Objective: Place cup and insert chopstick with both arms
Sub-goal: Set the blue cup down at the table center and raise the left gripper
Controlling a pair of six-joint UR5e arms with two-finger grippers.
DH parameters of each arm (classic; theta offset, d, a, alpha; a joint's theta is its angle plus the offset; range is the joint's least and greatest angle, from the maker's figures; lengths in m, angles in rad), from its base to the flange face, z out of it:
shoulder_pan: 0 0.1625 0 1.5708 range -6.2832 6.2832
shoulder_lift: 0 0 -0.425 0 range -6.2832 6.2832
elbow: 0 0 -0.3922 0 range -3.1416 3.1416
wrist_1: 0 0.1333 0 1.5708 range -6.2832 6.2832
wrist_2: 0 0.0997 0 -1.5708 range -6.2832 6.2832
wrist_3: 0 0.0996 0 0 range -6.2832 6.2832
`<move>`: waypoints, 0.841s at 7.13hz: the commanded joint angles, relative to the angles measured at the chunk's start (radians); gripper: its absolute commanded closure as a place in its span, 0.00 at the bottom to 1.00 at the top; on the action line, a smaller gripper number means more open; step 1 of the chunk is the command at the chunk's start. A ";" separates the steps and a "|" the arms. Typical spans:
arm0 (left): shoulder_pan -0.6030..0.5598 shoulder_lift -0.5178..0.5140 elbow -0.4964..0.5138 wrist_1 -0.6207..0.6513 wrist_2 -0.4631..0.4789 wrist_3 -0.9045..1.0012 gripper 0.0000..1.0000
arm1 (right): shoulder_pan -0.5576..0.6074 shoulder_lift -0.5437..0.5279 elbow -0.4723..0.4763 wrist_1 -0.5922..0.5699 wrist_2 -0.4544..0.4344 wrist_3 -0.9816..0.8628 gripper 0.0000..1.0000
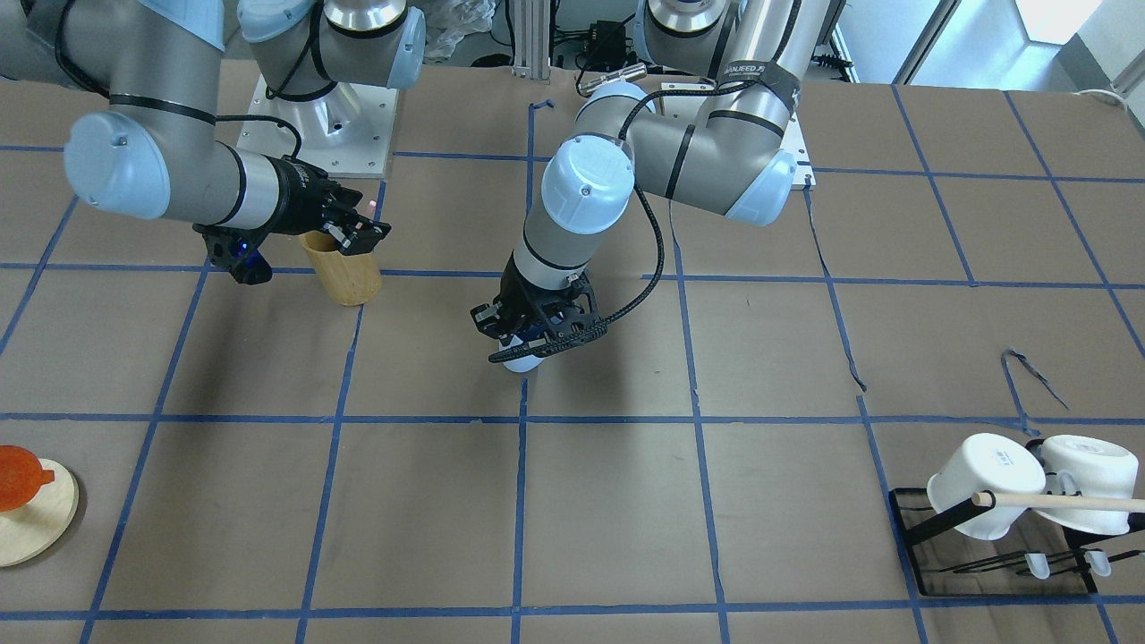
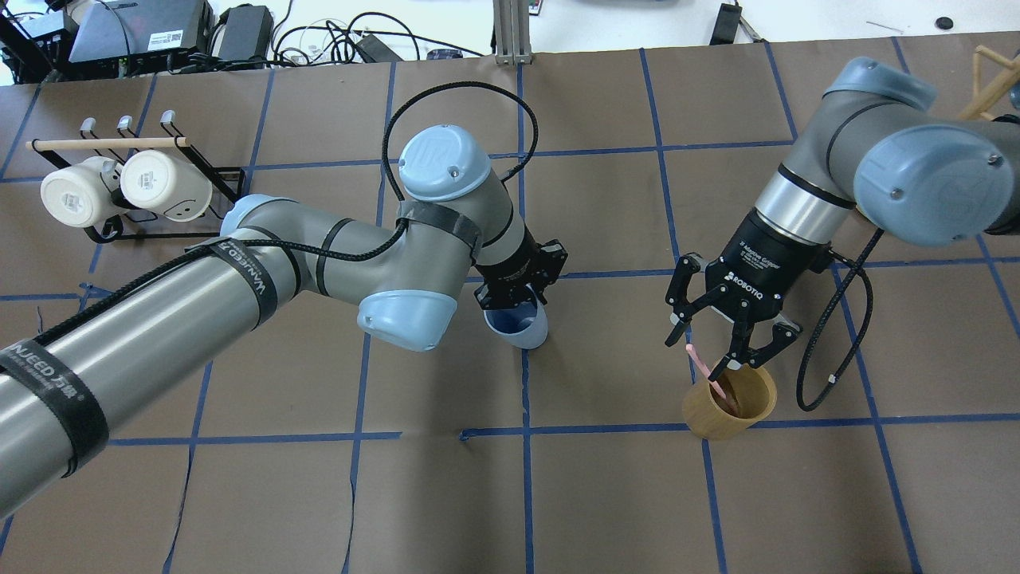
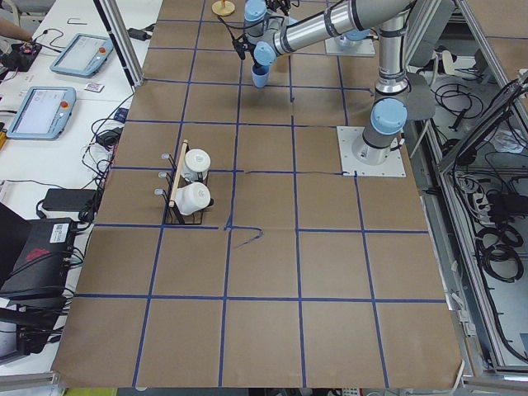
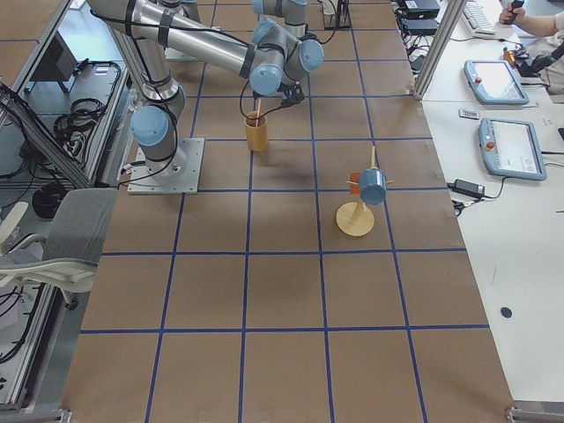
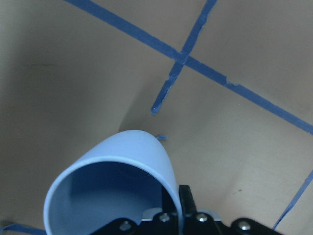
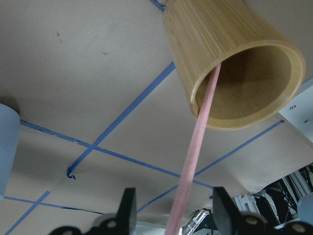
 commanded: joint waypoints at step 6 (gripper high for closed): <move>0.080 0.065 0.370 -0.376 0.072 0.212 0.00 | -0.003 -0.006 -0.014 0.012 0.022 0.032 0.74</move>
